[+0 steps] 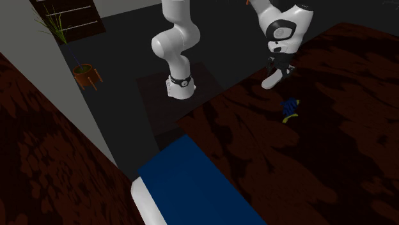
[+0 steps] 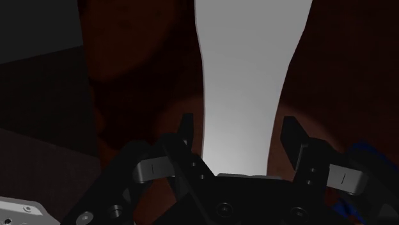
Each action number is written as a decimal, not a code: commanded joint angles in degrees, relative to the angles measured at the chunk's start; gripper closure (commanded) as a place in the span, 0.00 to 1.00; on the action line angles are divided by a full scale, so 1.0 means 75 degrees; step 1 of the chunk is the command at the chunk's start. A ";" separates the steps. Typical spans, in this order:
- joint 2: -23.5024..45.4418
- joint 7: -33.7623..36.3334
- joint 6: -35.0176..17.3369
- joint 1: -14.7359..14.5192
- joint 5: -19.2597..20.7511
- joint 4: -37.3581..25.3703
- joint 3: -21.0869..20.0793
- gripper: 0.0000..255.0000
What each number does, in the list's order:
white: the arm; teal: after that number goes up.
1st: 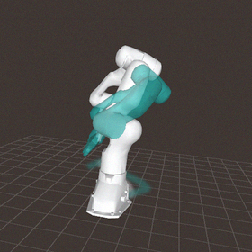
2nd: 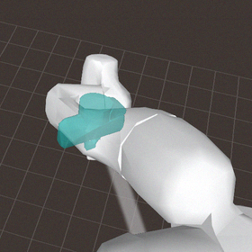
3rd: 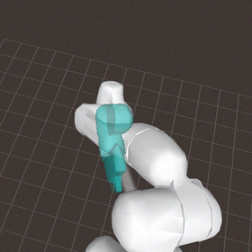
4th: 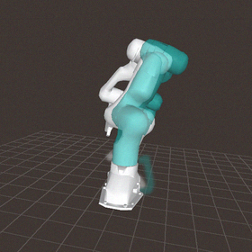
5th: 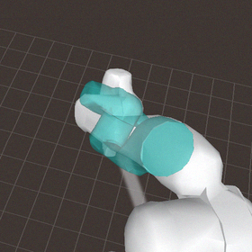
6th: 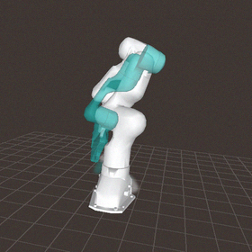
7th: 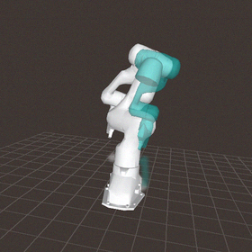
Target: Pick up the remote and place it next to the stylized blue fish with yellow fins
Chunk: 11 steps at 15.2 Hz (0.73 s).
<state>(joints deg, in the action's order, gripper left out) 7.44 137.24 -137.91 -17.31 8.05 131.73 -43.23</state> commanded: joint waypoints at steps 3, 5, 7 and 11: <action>0.0384 0.0308 -0.0380 -0.0100 0.0451 0.0111 0.0144 1.00; 0.0589 0.0478 -0.0549 -0.0173 0.0693 0.0137 0.0239 1.00; 0.0794 0.0649 -0.0713 -0.0258 0.0937 0.0154 0.0352 1.00; 0.0875 0.0716 -0.0778 -0.0299 0.1033 0.0159 0.0404 1.00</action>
<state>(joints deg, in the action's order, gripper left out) 13.90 142.52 -143.63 -19.50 15.65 132.92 -40.27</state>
